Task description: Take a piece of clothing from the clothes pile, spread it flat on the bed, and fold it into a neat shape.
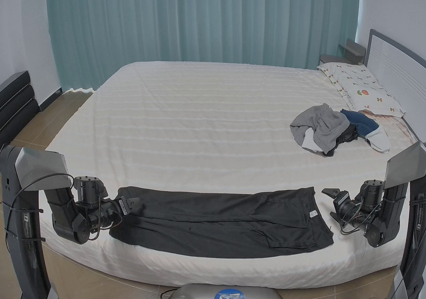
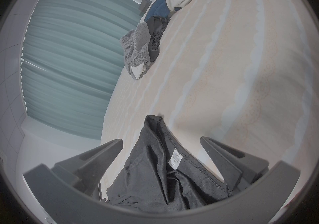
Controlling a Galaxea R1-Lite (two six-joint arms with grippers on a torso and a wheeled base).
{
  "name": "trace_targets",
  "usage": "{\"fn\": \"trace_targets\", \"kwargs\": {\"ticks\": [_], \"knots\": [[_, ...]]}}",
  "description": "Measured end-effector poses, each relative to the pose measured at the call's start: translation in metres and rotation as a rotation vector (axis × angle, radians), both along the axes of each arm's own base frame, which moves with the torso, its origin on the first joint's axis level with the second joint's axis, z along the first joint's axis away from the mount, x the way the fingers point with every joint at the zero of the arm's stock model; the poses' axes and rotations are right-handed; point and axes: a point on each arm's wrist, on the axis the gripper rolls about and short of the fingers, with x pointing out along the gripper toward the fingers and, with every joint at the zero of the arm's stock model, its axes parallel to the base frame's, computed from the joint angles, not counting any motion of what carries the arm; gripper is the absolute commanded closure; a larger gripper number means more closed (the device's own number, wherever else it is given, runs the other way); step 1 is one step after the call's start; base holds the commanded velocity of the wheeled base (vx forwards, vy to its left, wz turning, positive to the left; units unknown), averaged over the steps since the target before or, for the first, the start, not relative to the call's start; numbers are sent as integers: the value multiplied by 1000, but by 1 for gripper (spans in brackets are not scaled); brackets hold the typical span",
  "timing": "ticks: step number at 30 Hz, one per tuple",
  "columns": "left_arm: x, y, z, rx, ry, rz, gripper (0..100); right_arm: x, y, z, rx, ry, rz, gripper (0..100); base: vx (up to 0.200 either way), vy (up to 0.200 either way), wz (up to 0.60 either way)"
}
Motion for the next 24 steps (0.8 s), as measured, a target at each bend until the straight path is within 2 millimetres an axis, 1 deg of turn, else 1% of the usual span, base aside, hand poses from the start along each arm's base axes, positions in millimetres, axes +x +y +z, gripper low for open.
{"fn": "trace_targets", "kwargs": {"ticks": [11,12,18,24], "knots": [[-2,-10,0,0,-5,-28,0,0,0,0,0,0,-1,0,0,0,0],[-3,-11,0,2,-1,-31,100,0,0,0,0,0,-1,0,0,0,0],[-10,-18,0,25,14,-42,100,0,0,0,1,0,-1,0,0,0,0],[-13,-18,-1,114,15,-30,100,0,0,0,0,0,-1,0,0,0,0]]}}
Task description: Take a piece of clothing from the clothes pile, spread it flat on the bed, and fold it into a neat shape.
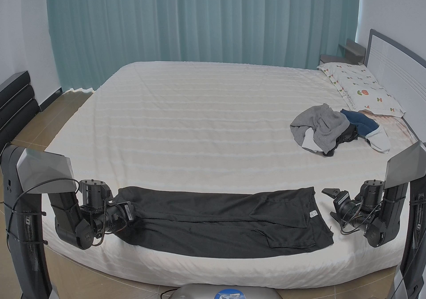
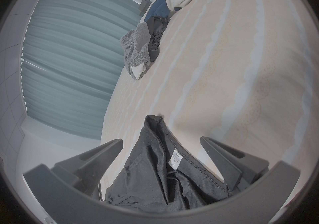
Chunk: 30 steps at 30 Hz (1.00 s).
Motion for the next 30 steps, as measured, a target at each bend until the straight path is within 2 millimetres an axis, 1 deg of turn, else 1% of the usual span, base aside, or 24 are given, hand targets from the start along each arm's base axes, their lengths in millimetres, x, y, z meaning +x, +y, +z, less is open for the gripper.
{"fn": "trace_targets", "kwargs": {"ticks": [7,19,25,30], "knots": [[0,-2,1,16,-6,3,100,0,0,0,0,0,0,0,0,0,0],[2,3,3,8,-35,19,100,0,0,0,5,0,-2,0,0,0,0],[2,3,1,-4,-29,27,100,0,0,0,6,-1,-2,0,-200,0,0],[3,3,0,-5,-27,31,100,0,0,0,6,-2,-1,0,0,0,0]]}}
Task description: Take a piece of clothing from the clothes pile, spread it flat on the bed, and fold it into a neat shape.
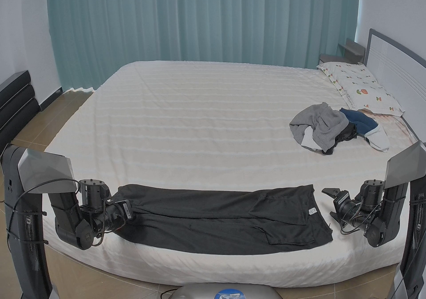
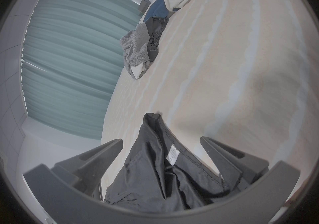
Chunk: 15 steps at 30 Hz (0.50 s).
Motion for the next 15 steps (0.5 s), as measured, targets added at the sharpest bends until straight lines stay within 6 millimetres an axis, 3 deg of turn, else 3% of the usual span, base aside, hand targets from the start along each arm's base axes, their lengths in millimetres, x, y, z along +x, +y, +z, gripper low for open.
{"fn": "trace_targets", "kwargs": {"ticks": [10,15], "knots": [[5,-2,2,-45,-15,25,100,0,0,0,-1,0,0,0,0,0,0],[8,-11,14,-95,-54,28,100,0,0,0,-2,0,0,0,0,-200,0]]}}
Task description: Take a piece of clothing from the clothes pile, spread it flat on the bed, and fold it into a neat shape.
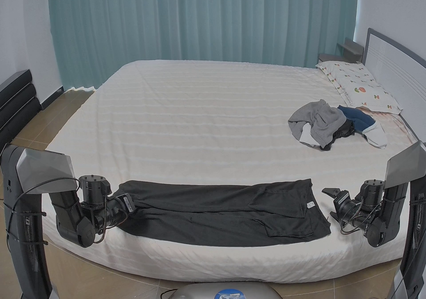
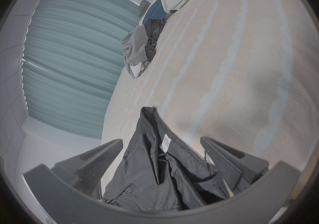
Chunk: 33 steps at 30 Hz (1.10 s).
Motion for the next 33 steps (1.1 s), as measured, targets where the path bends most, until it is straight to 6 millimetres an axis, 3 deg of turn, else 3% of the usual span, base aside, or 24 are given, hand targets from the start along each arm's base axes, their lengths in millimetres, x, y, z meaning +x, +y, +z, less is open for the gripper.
{"fn": "trace_targets", "kwargs": {"ticks": [11,33], "knots": [[-5,-40,22,15,-64,-63,100,0,0,0,0,1,0,0,0,-200,0],[-7,-81,50,64,21,-142,100,-1,0,0,-3,3,2,0,0,-200,0]]}}
